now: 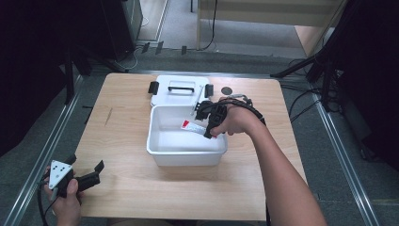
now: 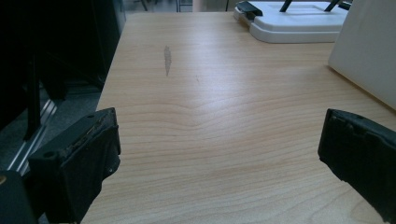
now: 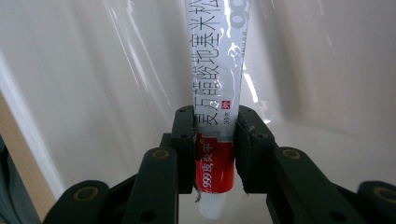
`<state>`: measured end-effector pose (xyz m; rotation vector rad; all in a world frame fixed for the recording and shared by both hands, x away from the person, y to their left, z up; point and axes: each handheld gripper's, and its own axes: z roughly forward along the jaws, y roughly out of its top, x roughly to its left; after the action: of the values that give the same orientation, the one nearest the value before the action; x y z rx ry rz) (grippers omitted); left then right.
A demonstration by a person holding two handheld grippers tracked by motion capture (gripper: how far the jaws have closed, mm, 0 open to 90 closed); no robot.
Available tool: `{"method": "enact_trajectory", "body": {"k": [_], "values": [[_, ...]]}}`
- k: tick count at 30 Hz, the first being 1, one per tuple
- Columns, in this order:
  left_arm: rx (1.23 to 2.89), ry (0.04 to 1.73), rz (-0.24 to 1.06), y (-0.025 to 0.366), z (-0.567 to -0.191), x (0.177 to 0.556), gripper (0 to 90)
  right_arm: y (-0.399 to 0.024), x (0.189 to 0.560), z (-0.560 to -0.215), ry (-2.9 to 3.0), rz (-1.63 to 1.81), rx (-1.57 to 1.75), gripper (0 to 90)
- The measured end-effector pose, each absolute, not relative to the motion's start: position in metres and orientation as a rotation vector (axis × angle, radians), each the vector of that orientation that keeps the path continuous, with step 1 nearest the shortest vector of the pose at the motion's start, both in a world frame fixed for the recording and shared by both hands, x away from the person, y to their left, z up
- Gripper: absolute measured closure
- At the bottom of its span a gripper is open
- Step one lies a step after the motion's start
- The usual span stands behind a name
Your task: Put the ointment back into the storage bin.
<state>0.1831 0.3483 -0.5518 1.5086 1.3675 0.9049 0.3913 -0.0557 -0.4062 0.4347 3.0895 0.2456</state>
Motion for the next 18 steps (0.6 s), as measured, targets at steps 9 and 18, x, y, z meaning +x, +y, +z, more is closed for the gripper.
{"method": "enact_trajectory", "body": {"k": [9,18], "values": [[1.513,1.367,0.903,0.348,-0.552,0.183,0.0,-0.052,0.391,-0.426,3.111,0.192,0.431,72.5],[1.515,1.366,0.903,0.348,-0.552,0.183,0.0,-0.046,0.391,-0.439,3.120,0.119,0.410,72.6]]}}
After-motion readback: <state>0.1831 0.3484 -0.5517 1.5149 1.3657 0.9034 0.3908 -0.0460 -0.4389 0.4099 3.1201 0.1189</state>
